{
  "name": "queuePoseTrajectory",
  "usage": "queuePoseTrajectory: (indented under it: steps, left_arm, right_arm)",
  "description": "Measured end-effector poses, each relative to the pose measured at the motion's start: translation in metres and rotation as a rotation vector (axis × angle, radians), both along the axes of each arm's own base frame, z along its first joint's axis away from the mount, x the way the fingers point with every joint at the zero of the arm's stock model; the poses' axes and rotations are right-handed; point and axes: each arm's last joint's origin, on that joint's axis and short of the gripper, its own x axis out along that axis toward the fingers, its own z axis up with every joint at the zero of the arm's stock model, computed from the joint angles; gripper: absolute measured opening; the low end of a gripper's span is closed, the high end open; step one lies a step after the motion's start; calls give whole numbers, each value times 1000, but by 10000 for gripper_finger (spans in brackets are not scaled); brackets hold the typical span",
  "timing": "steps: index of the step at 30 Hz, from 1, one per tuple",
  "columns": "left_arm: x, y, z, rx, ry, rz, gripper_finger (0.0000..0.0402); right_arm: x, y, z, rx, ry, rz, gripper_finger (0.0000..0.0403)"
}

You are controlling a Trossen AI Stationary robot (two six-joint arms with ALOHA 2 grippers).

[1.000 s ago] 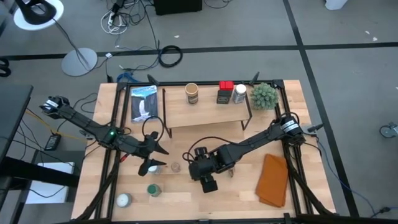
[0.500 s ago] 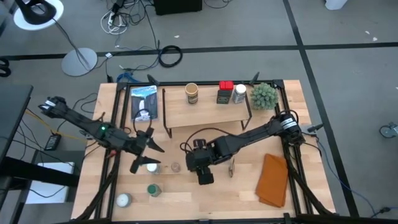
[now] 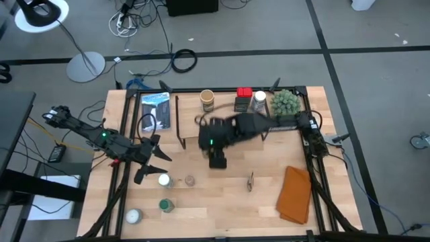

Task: Shelf spices
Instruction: Put the yellow seasoning bottle on the shelf, then adjust the golden seasoning bottle on the shelf

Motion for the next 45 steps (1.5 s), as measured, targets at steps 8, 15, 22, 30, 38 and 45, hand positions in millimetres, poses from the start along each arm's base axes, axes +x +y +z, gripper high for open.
queuePoseTrajectory:
  steps: [8,15,22,30,38,45]
  left_arm:
    - [-1,0,-4,16,34,1,229]
    - [-1,1,-4,21,39,2,229]
    - [-1,1,-5,33,42,-1,229]
    - [-1,1,-5,49,37,-4,229]
    - [-1,1,-5,49,37,-3,229]
    - [-1,1,-5,50,37,-3,229]
  right_arm:
    - [-14,-71,29,-10,-34,-124,227]
    - [-18,-121,27,34,-24,-198,230]
    - [-22,-145,25,84,-18,-230,239]
    - [-22,-148,24,78,-19,-225,261]
    - [-23,-148,25,76,-19,-220,274]
    - [-29,-150,36,66,-54,-231,276]
